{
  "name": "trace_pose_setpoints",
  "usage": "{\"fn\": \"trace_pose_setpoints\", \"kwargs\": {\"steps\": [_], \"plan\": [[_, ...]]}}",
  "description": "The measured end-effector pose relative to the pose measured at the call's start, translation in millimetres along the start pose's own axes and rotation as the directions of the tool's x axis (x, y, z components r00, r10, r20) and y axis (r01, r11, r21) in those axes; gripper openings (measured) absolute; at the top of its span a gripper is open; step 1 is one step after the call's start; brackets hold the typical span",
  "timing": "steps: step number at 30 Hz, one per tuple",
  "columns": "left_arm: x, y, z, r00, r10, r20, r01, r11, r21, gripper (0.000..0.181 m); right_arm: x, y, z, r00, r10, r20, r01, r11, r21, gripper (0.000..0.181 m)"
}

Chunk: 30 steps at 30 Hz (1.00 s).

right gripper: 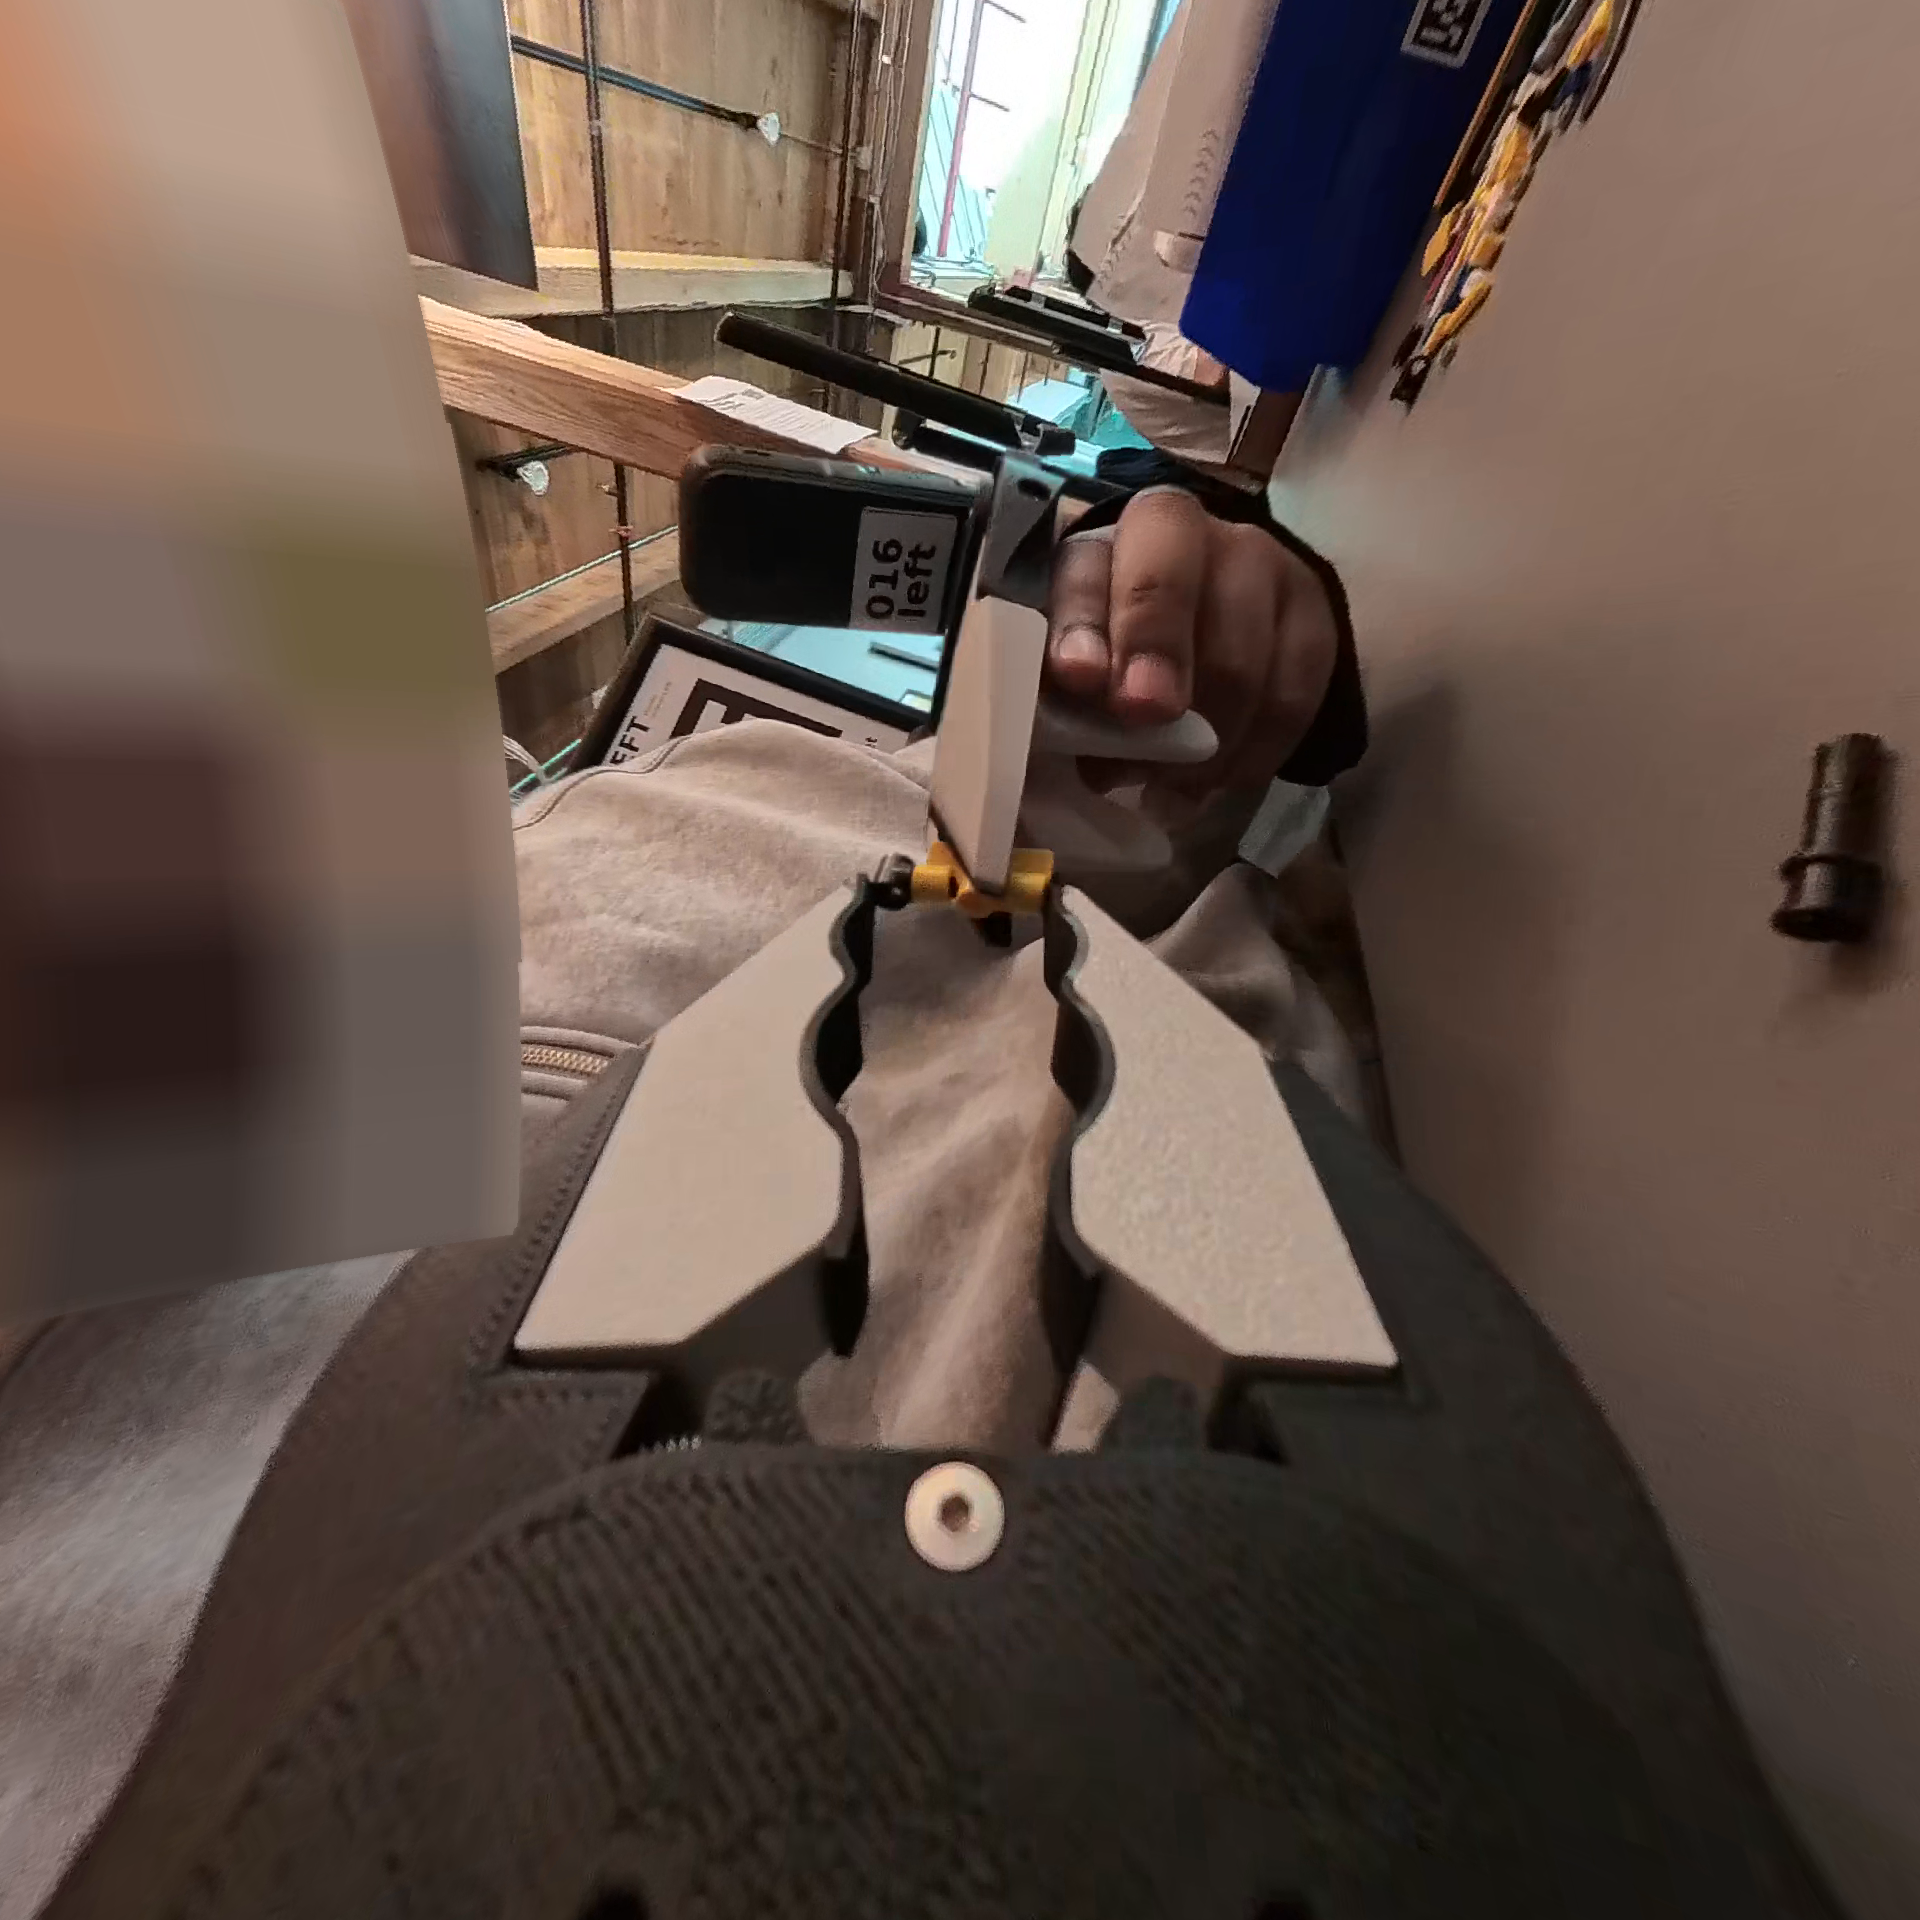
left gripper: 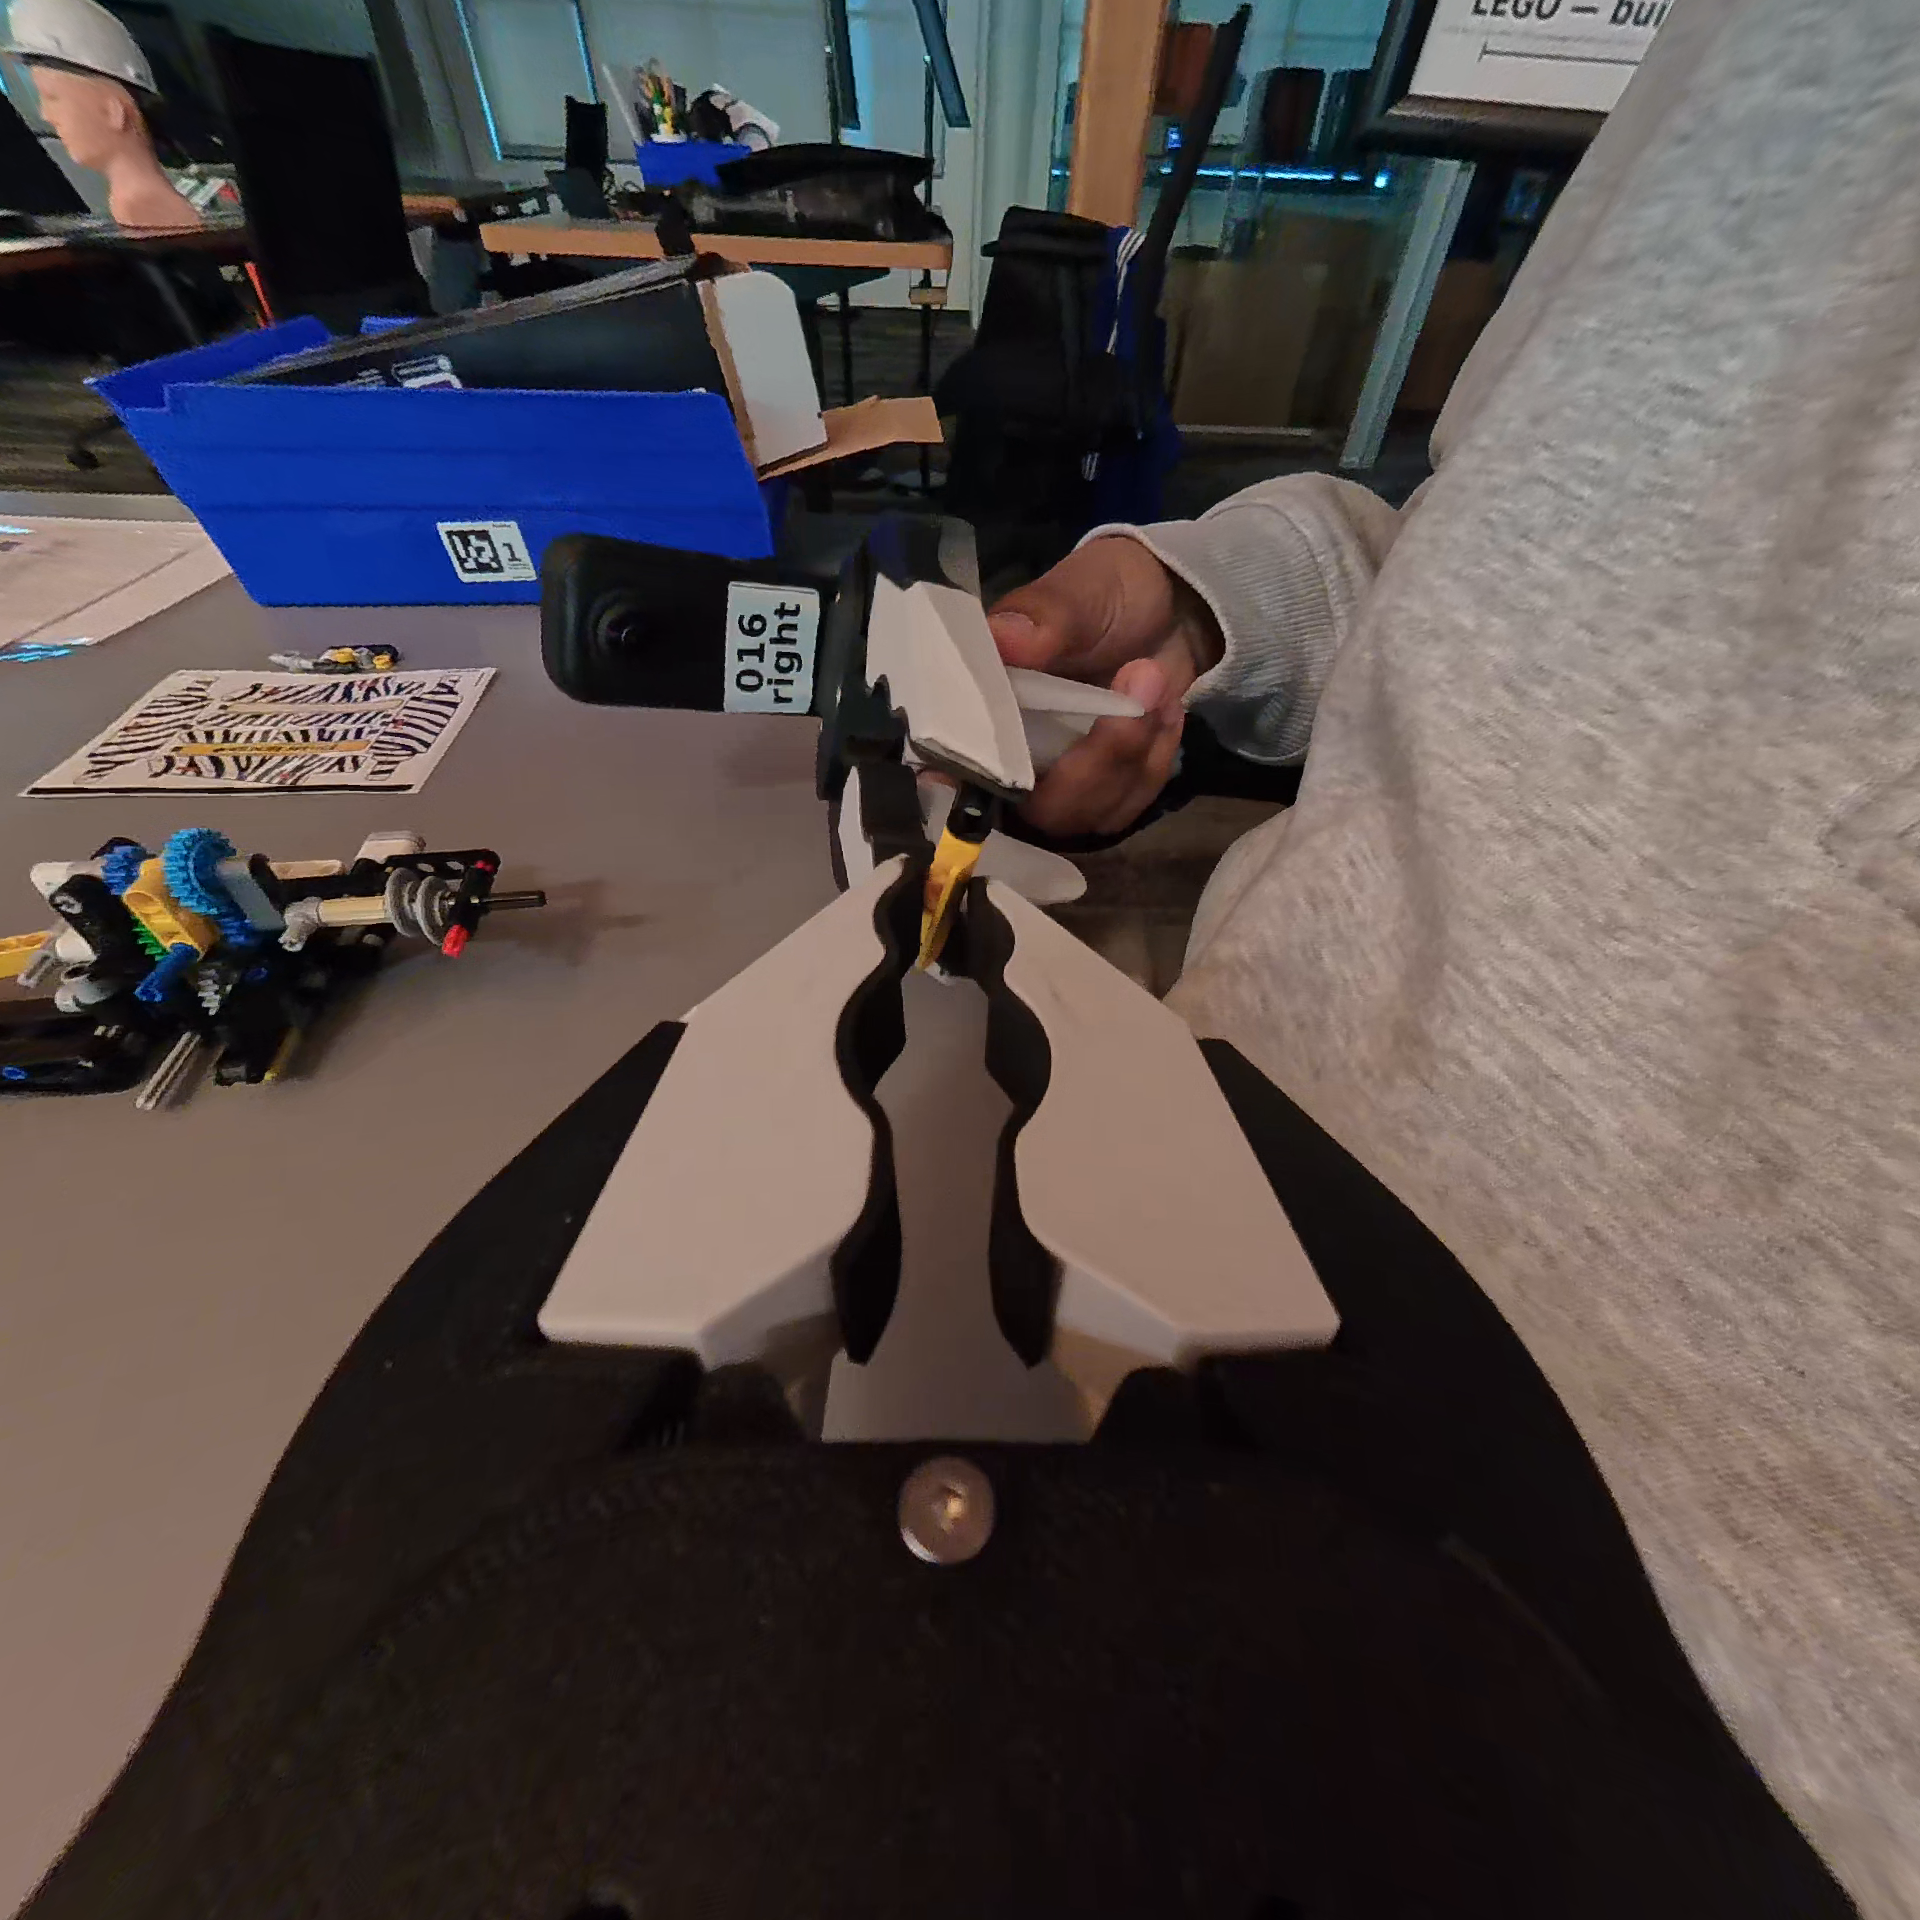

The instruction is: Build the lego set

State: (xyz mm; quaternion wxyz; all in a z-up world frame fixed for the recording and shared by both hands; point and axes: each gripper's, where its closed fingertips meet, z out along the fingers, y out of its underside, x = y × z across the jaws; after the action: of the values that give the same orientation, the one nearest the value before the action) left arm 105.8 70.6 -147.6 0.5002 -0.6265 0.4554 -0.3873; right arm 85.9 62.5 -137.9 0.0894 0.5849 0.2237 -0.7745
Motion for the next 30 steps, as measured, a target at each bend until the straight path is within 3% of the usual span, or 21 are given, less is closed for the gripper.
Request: {"fn": "trace_pose_setpoints", "kwargs": {"steps": [9, 10, 12, 14, 16, 19, 21, 22, 26, 30], "plan": [[-2.4, -0.3, -0.3, 0.999, -0.031, 0.023, 0.031, 0.999, 0.014, 0.006, 0.3, -0.3, 0.3, 0.999, 0.03, 0.026, -0.03, 1.0, 0.009, 0.031], [-7.9, -2.4, -2.5, 0.997, -0.058, 0.046, 0.057, 0.998, 0.031, 0.005, 1.0, -0.9, -0.9, 1.0, 0.01, 0.012, -0.01, 1.0, 0.011, 0.025], [-19.4, -5.0, -9.8, 0.987, -0.15, 0.062, 0.146, 0.988, 0.059, 0.005, 0.5, -7.2, -7.3, 0.998, -0.055, -0.021, 0.056, 0.998, 0.04, 0.037], [-36.1, -5.8, -19.2, 0.963, -0.252, 0.096, 0.243, 0.965, 0.094, 0.004, 1.9, -15.9, -17.5, 0.979, -0.171, -0.108, 0.179, 0.982, 0.068, 0.028], [-50.9, -1.8, -26.0, 0.931, -0.344, 0.125, 0.332, 0.937, 0.11, 0.004, 16.5, -26.0, -31.9, 0.879, -0.35, -0.324, 0.381, 0.924, 0.035, 0.023], [-61.7, 4.3, -30.1, 0.893, -0.432, 0.129, 0.418, 0.9, 0.124, 0.004, 42.4, -38.3, -57.2, 0.531, -0.576, -0.621, 0.604, 0.771, -0.199, 0.017], [-63.4, 8.5, -29.2, 0.876, -0.469, 0.117, 0.456, 0.882, 0.121, 0.004, 52.7, -41.8, -64.8, 0.307, -0.665, -0.681, 0.646, 0.671, -0.365, 0.013], [-63.3, 10.1, -28.5, 0.87, -0.48, 0.109, 0.468, 0.876, 0.118, 0.004, 57.4, -41.7, -65.1, 0.231, -0.693, -0.682, 0.643, 0.635, -0.428, 0.011], [-62.0, 13.9, -26.4, 0.856, -0.511, 0.083, 0.502, 0.858, 0.11, 0.004, 80.7, -35.3, -64.1, 0.085, -0.759, -0.645, 0.564, 0.57, -0.597, 0.016], [-62.2, 15.3, -25.6, 0.842, -0.536, 0.064, 0.527, 0.842, 0.113, 0.004, 89.7, -36.0, -61.0, 0.029, -0.79, -0.612, 0.531, 0.531, -0.66, 0.017]]}}
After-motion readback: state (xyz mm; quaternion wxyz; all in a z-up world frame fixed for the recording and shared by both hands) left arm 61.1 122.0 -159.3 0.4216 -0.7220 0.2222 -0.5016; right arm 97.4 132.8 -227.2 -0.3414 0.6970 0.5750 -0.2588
